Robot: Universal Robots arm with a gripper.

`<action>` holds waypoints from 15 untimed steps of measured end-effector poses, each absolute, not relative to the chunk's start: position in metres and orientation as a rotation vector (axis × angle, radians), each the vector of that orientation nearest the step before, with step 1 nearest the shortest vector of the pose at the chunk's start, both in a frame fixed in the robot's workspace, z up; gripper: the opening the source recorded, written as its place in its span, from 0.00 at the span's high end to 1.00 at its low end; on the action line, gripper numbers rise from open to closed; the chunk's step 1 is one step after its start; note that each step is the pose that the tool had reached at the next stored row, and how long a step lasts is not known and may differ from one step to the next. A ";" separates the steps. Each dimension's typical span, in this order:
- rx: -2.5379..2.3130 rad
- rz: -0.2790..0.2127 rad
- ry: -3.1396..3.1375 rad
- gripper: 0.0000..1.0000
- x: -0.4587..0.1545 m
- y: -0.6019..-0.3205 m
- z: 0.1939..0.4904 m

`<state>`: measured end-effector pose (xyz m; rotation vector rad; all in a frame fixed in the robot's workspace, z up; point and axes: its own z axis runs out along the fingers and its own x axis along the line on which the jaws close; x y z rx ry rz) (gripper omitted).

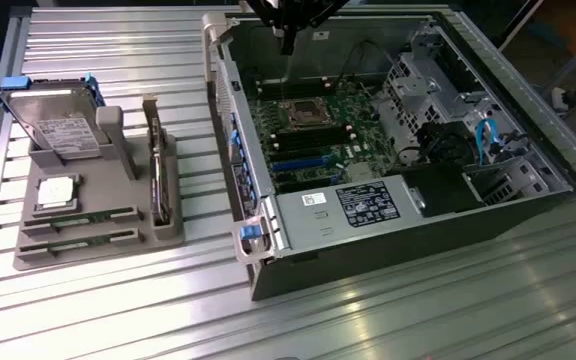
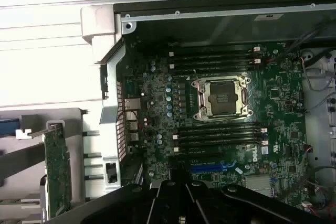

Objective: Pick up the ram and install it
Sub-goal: 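Reach for the ram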

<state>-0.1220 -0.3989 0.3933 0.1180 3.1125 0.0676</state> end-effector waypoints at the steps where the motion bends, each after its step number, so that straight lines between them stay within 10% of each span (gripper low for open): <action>1: 0.118 0.068 3.113 0.89 -0.122 -0.399 0.393; 15: 0.118 0.068 3.112 0.89 -0.126 -0.399 0.393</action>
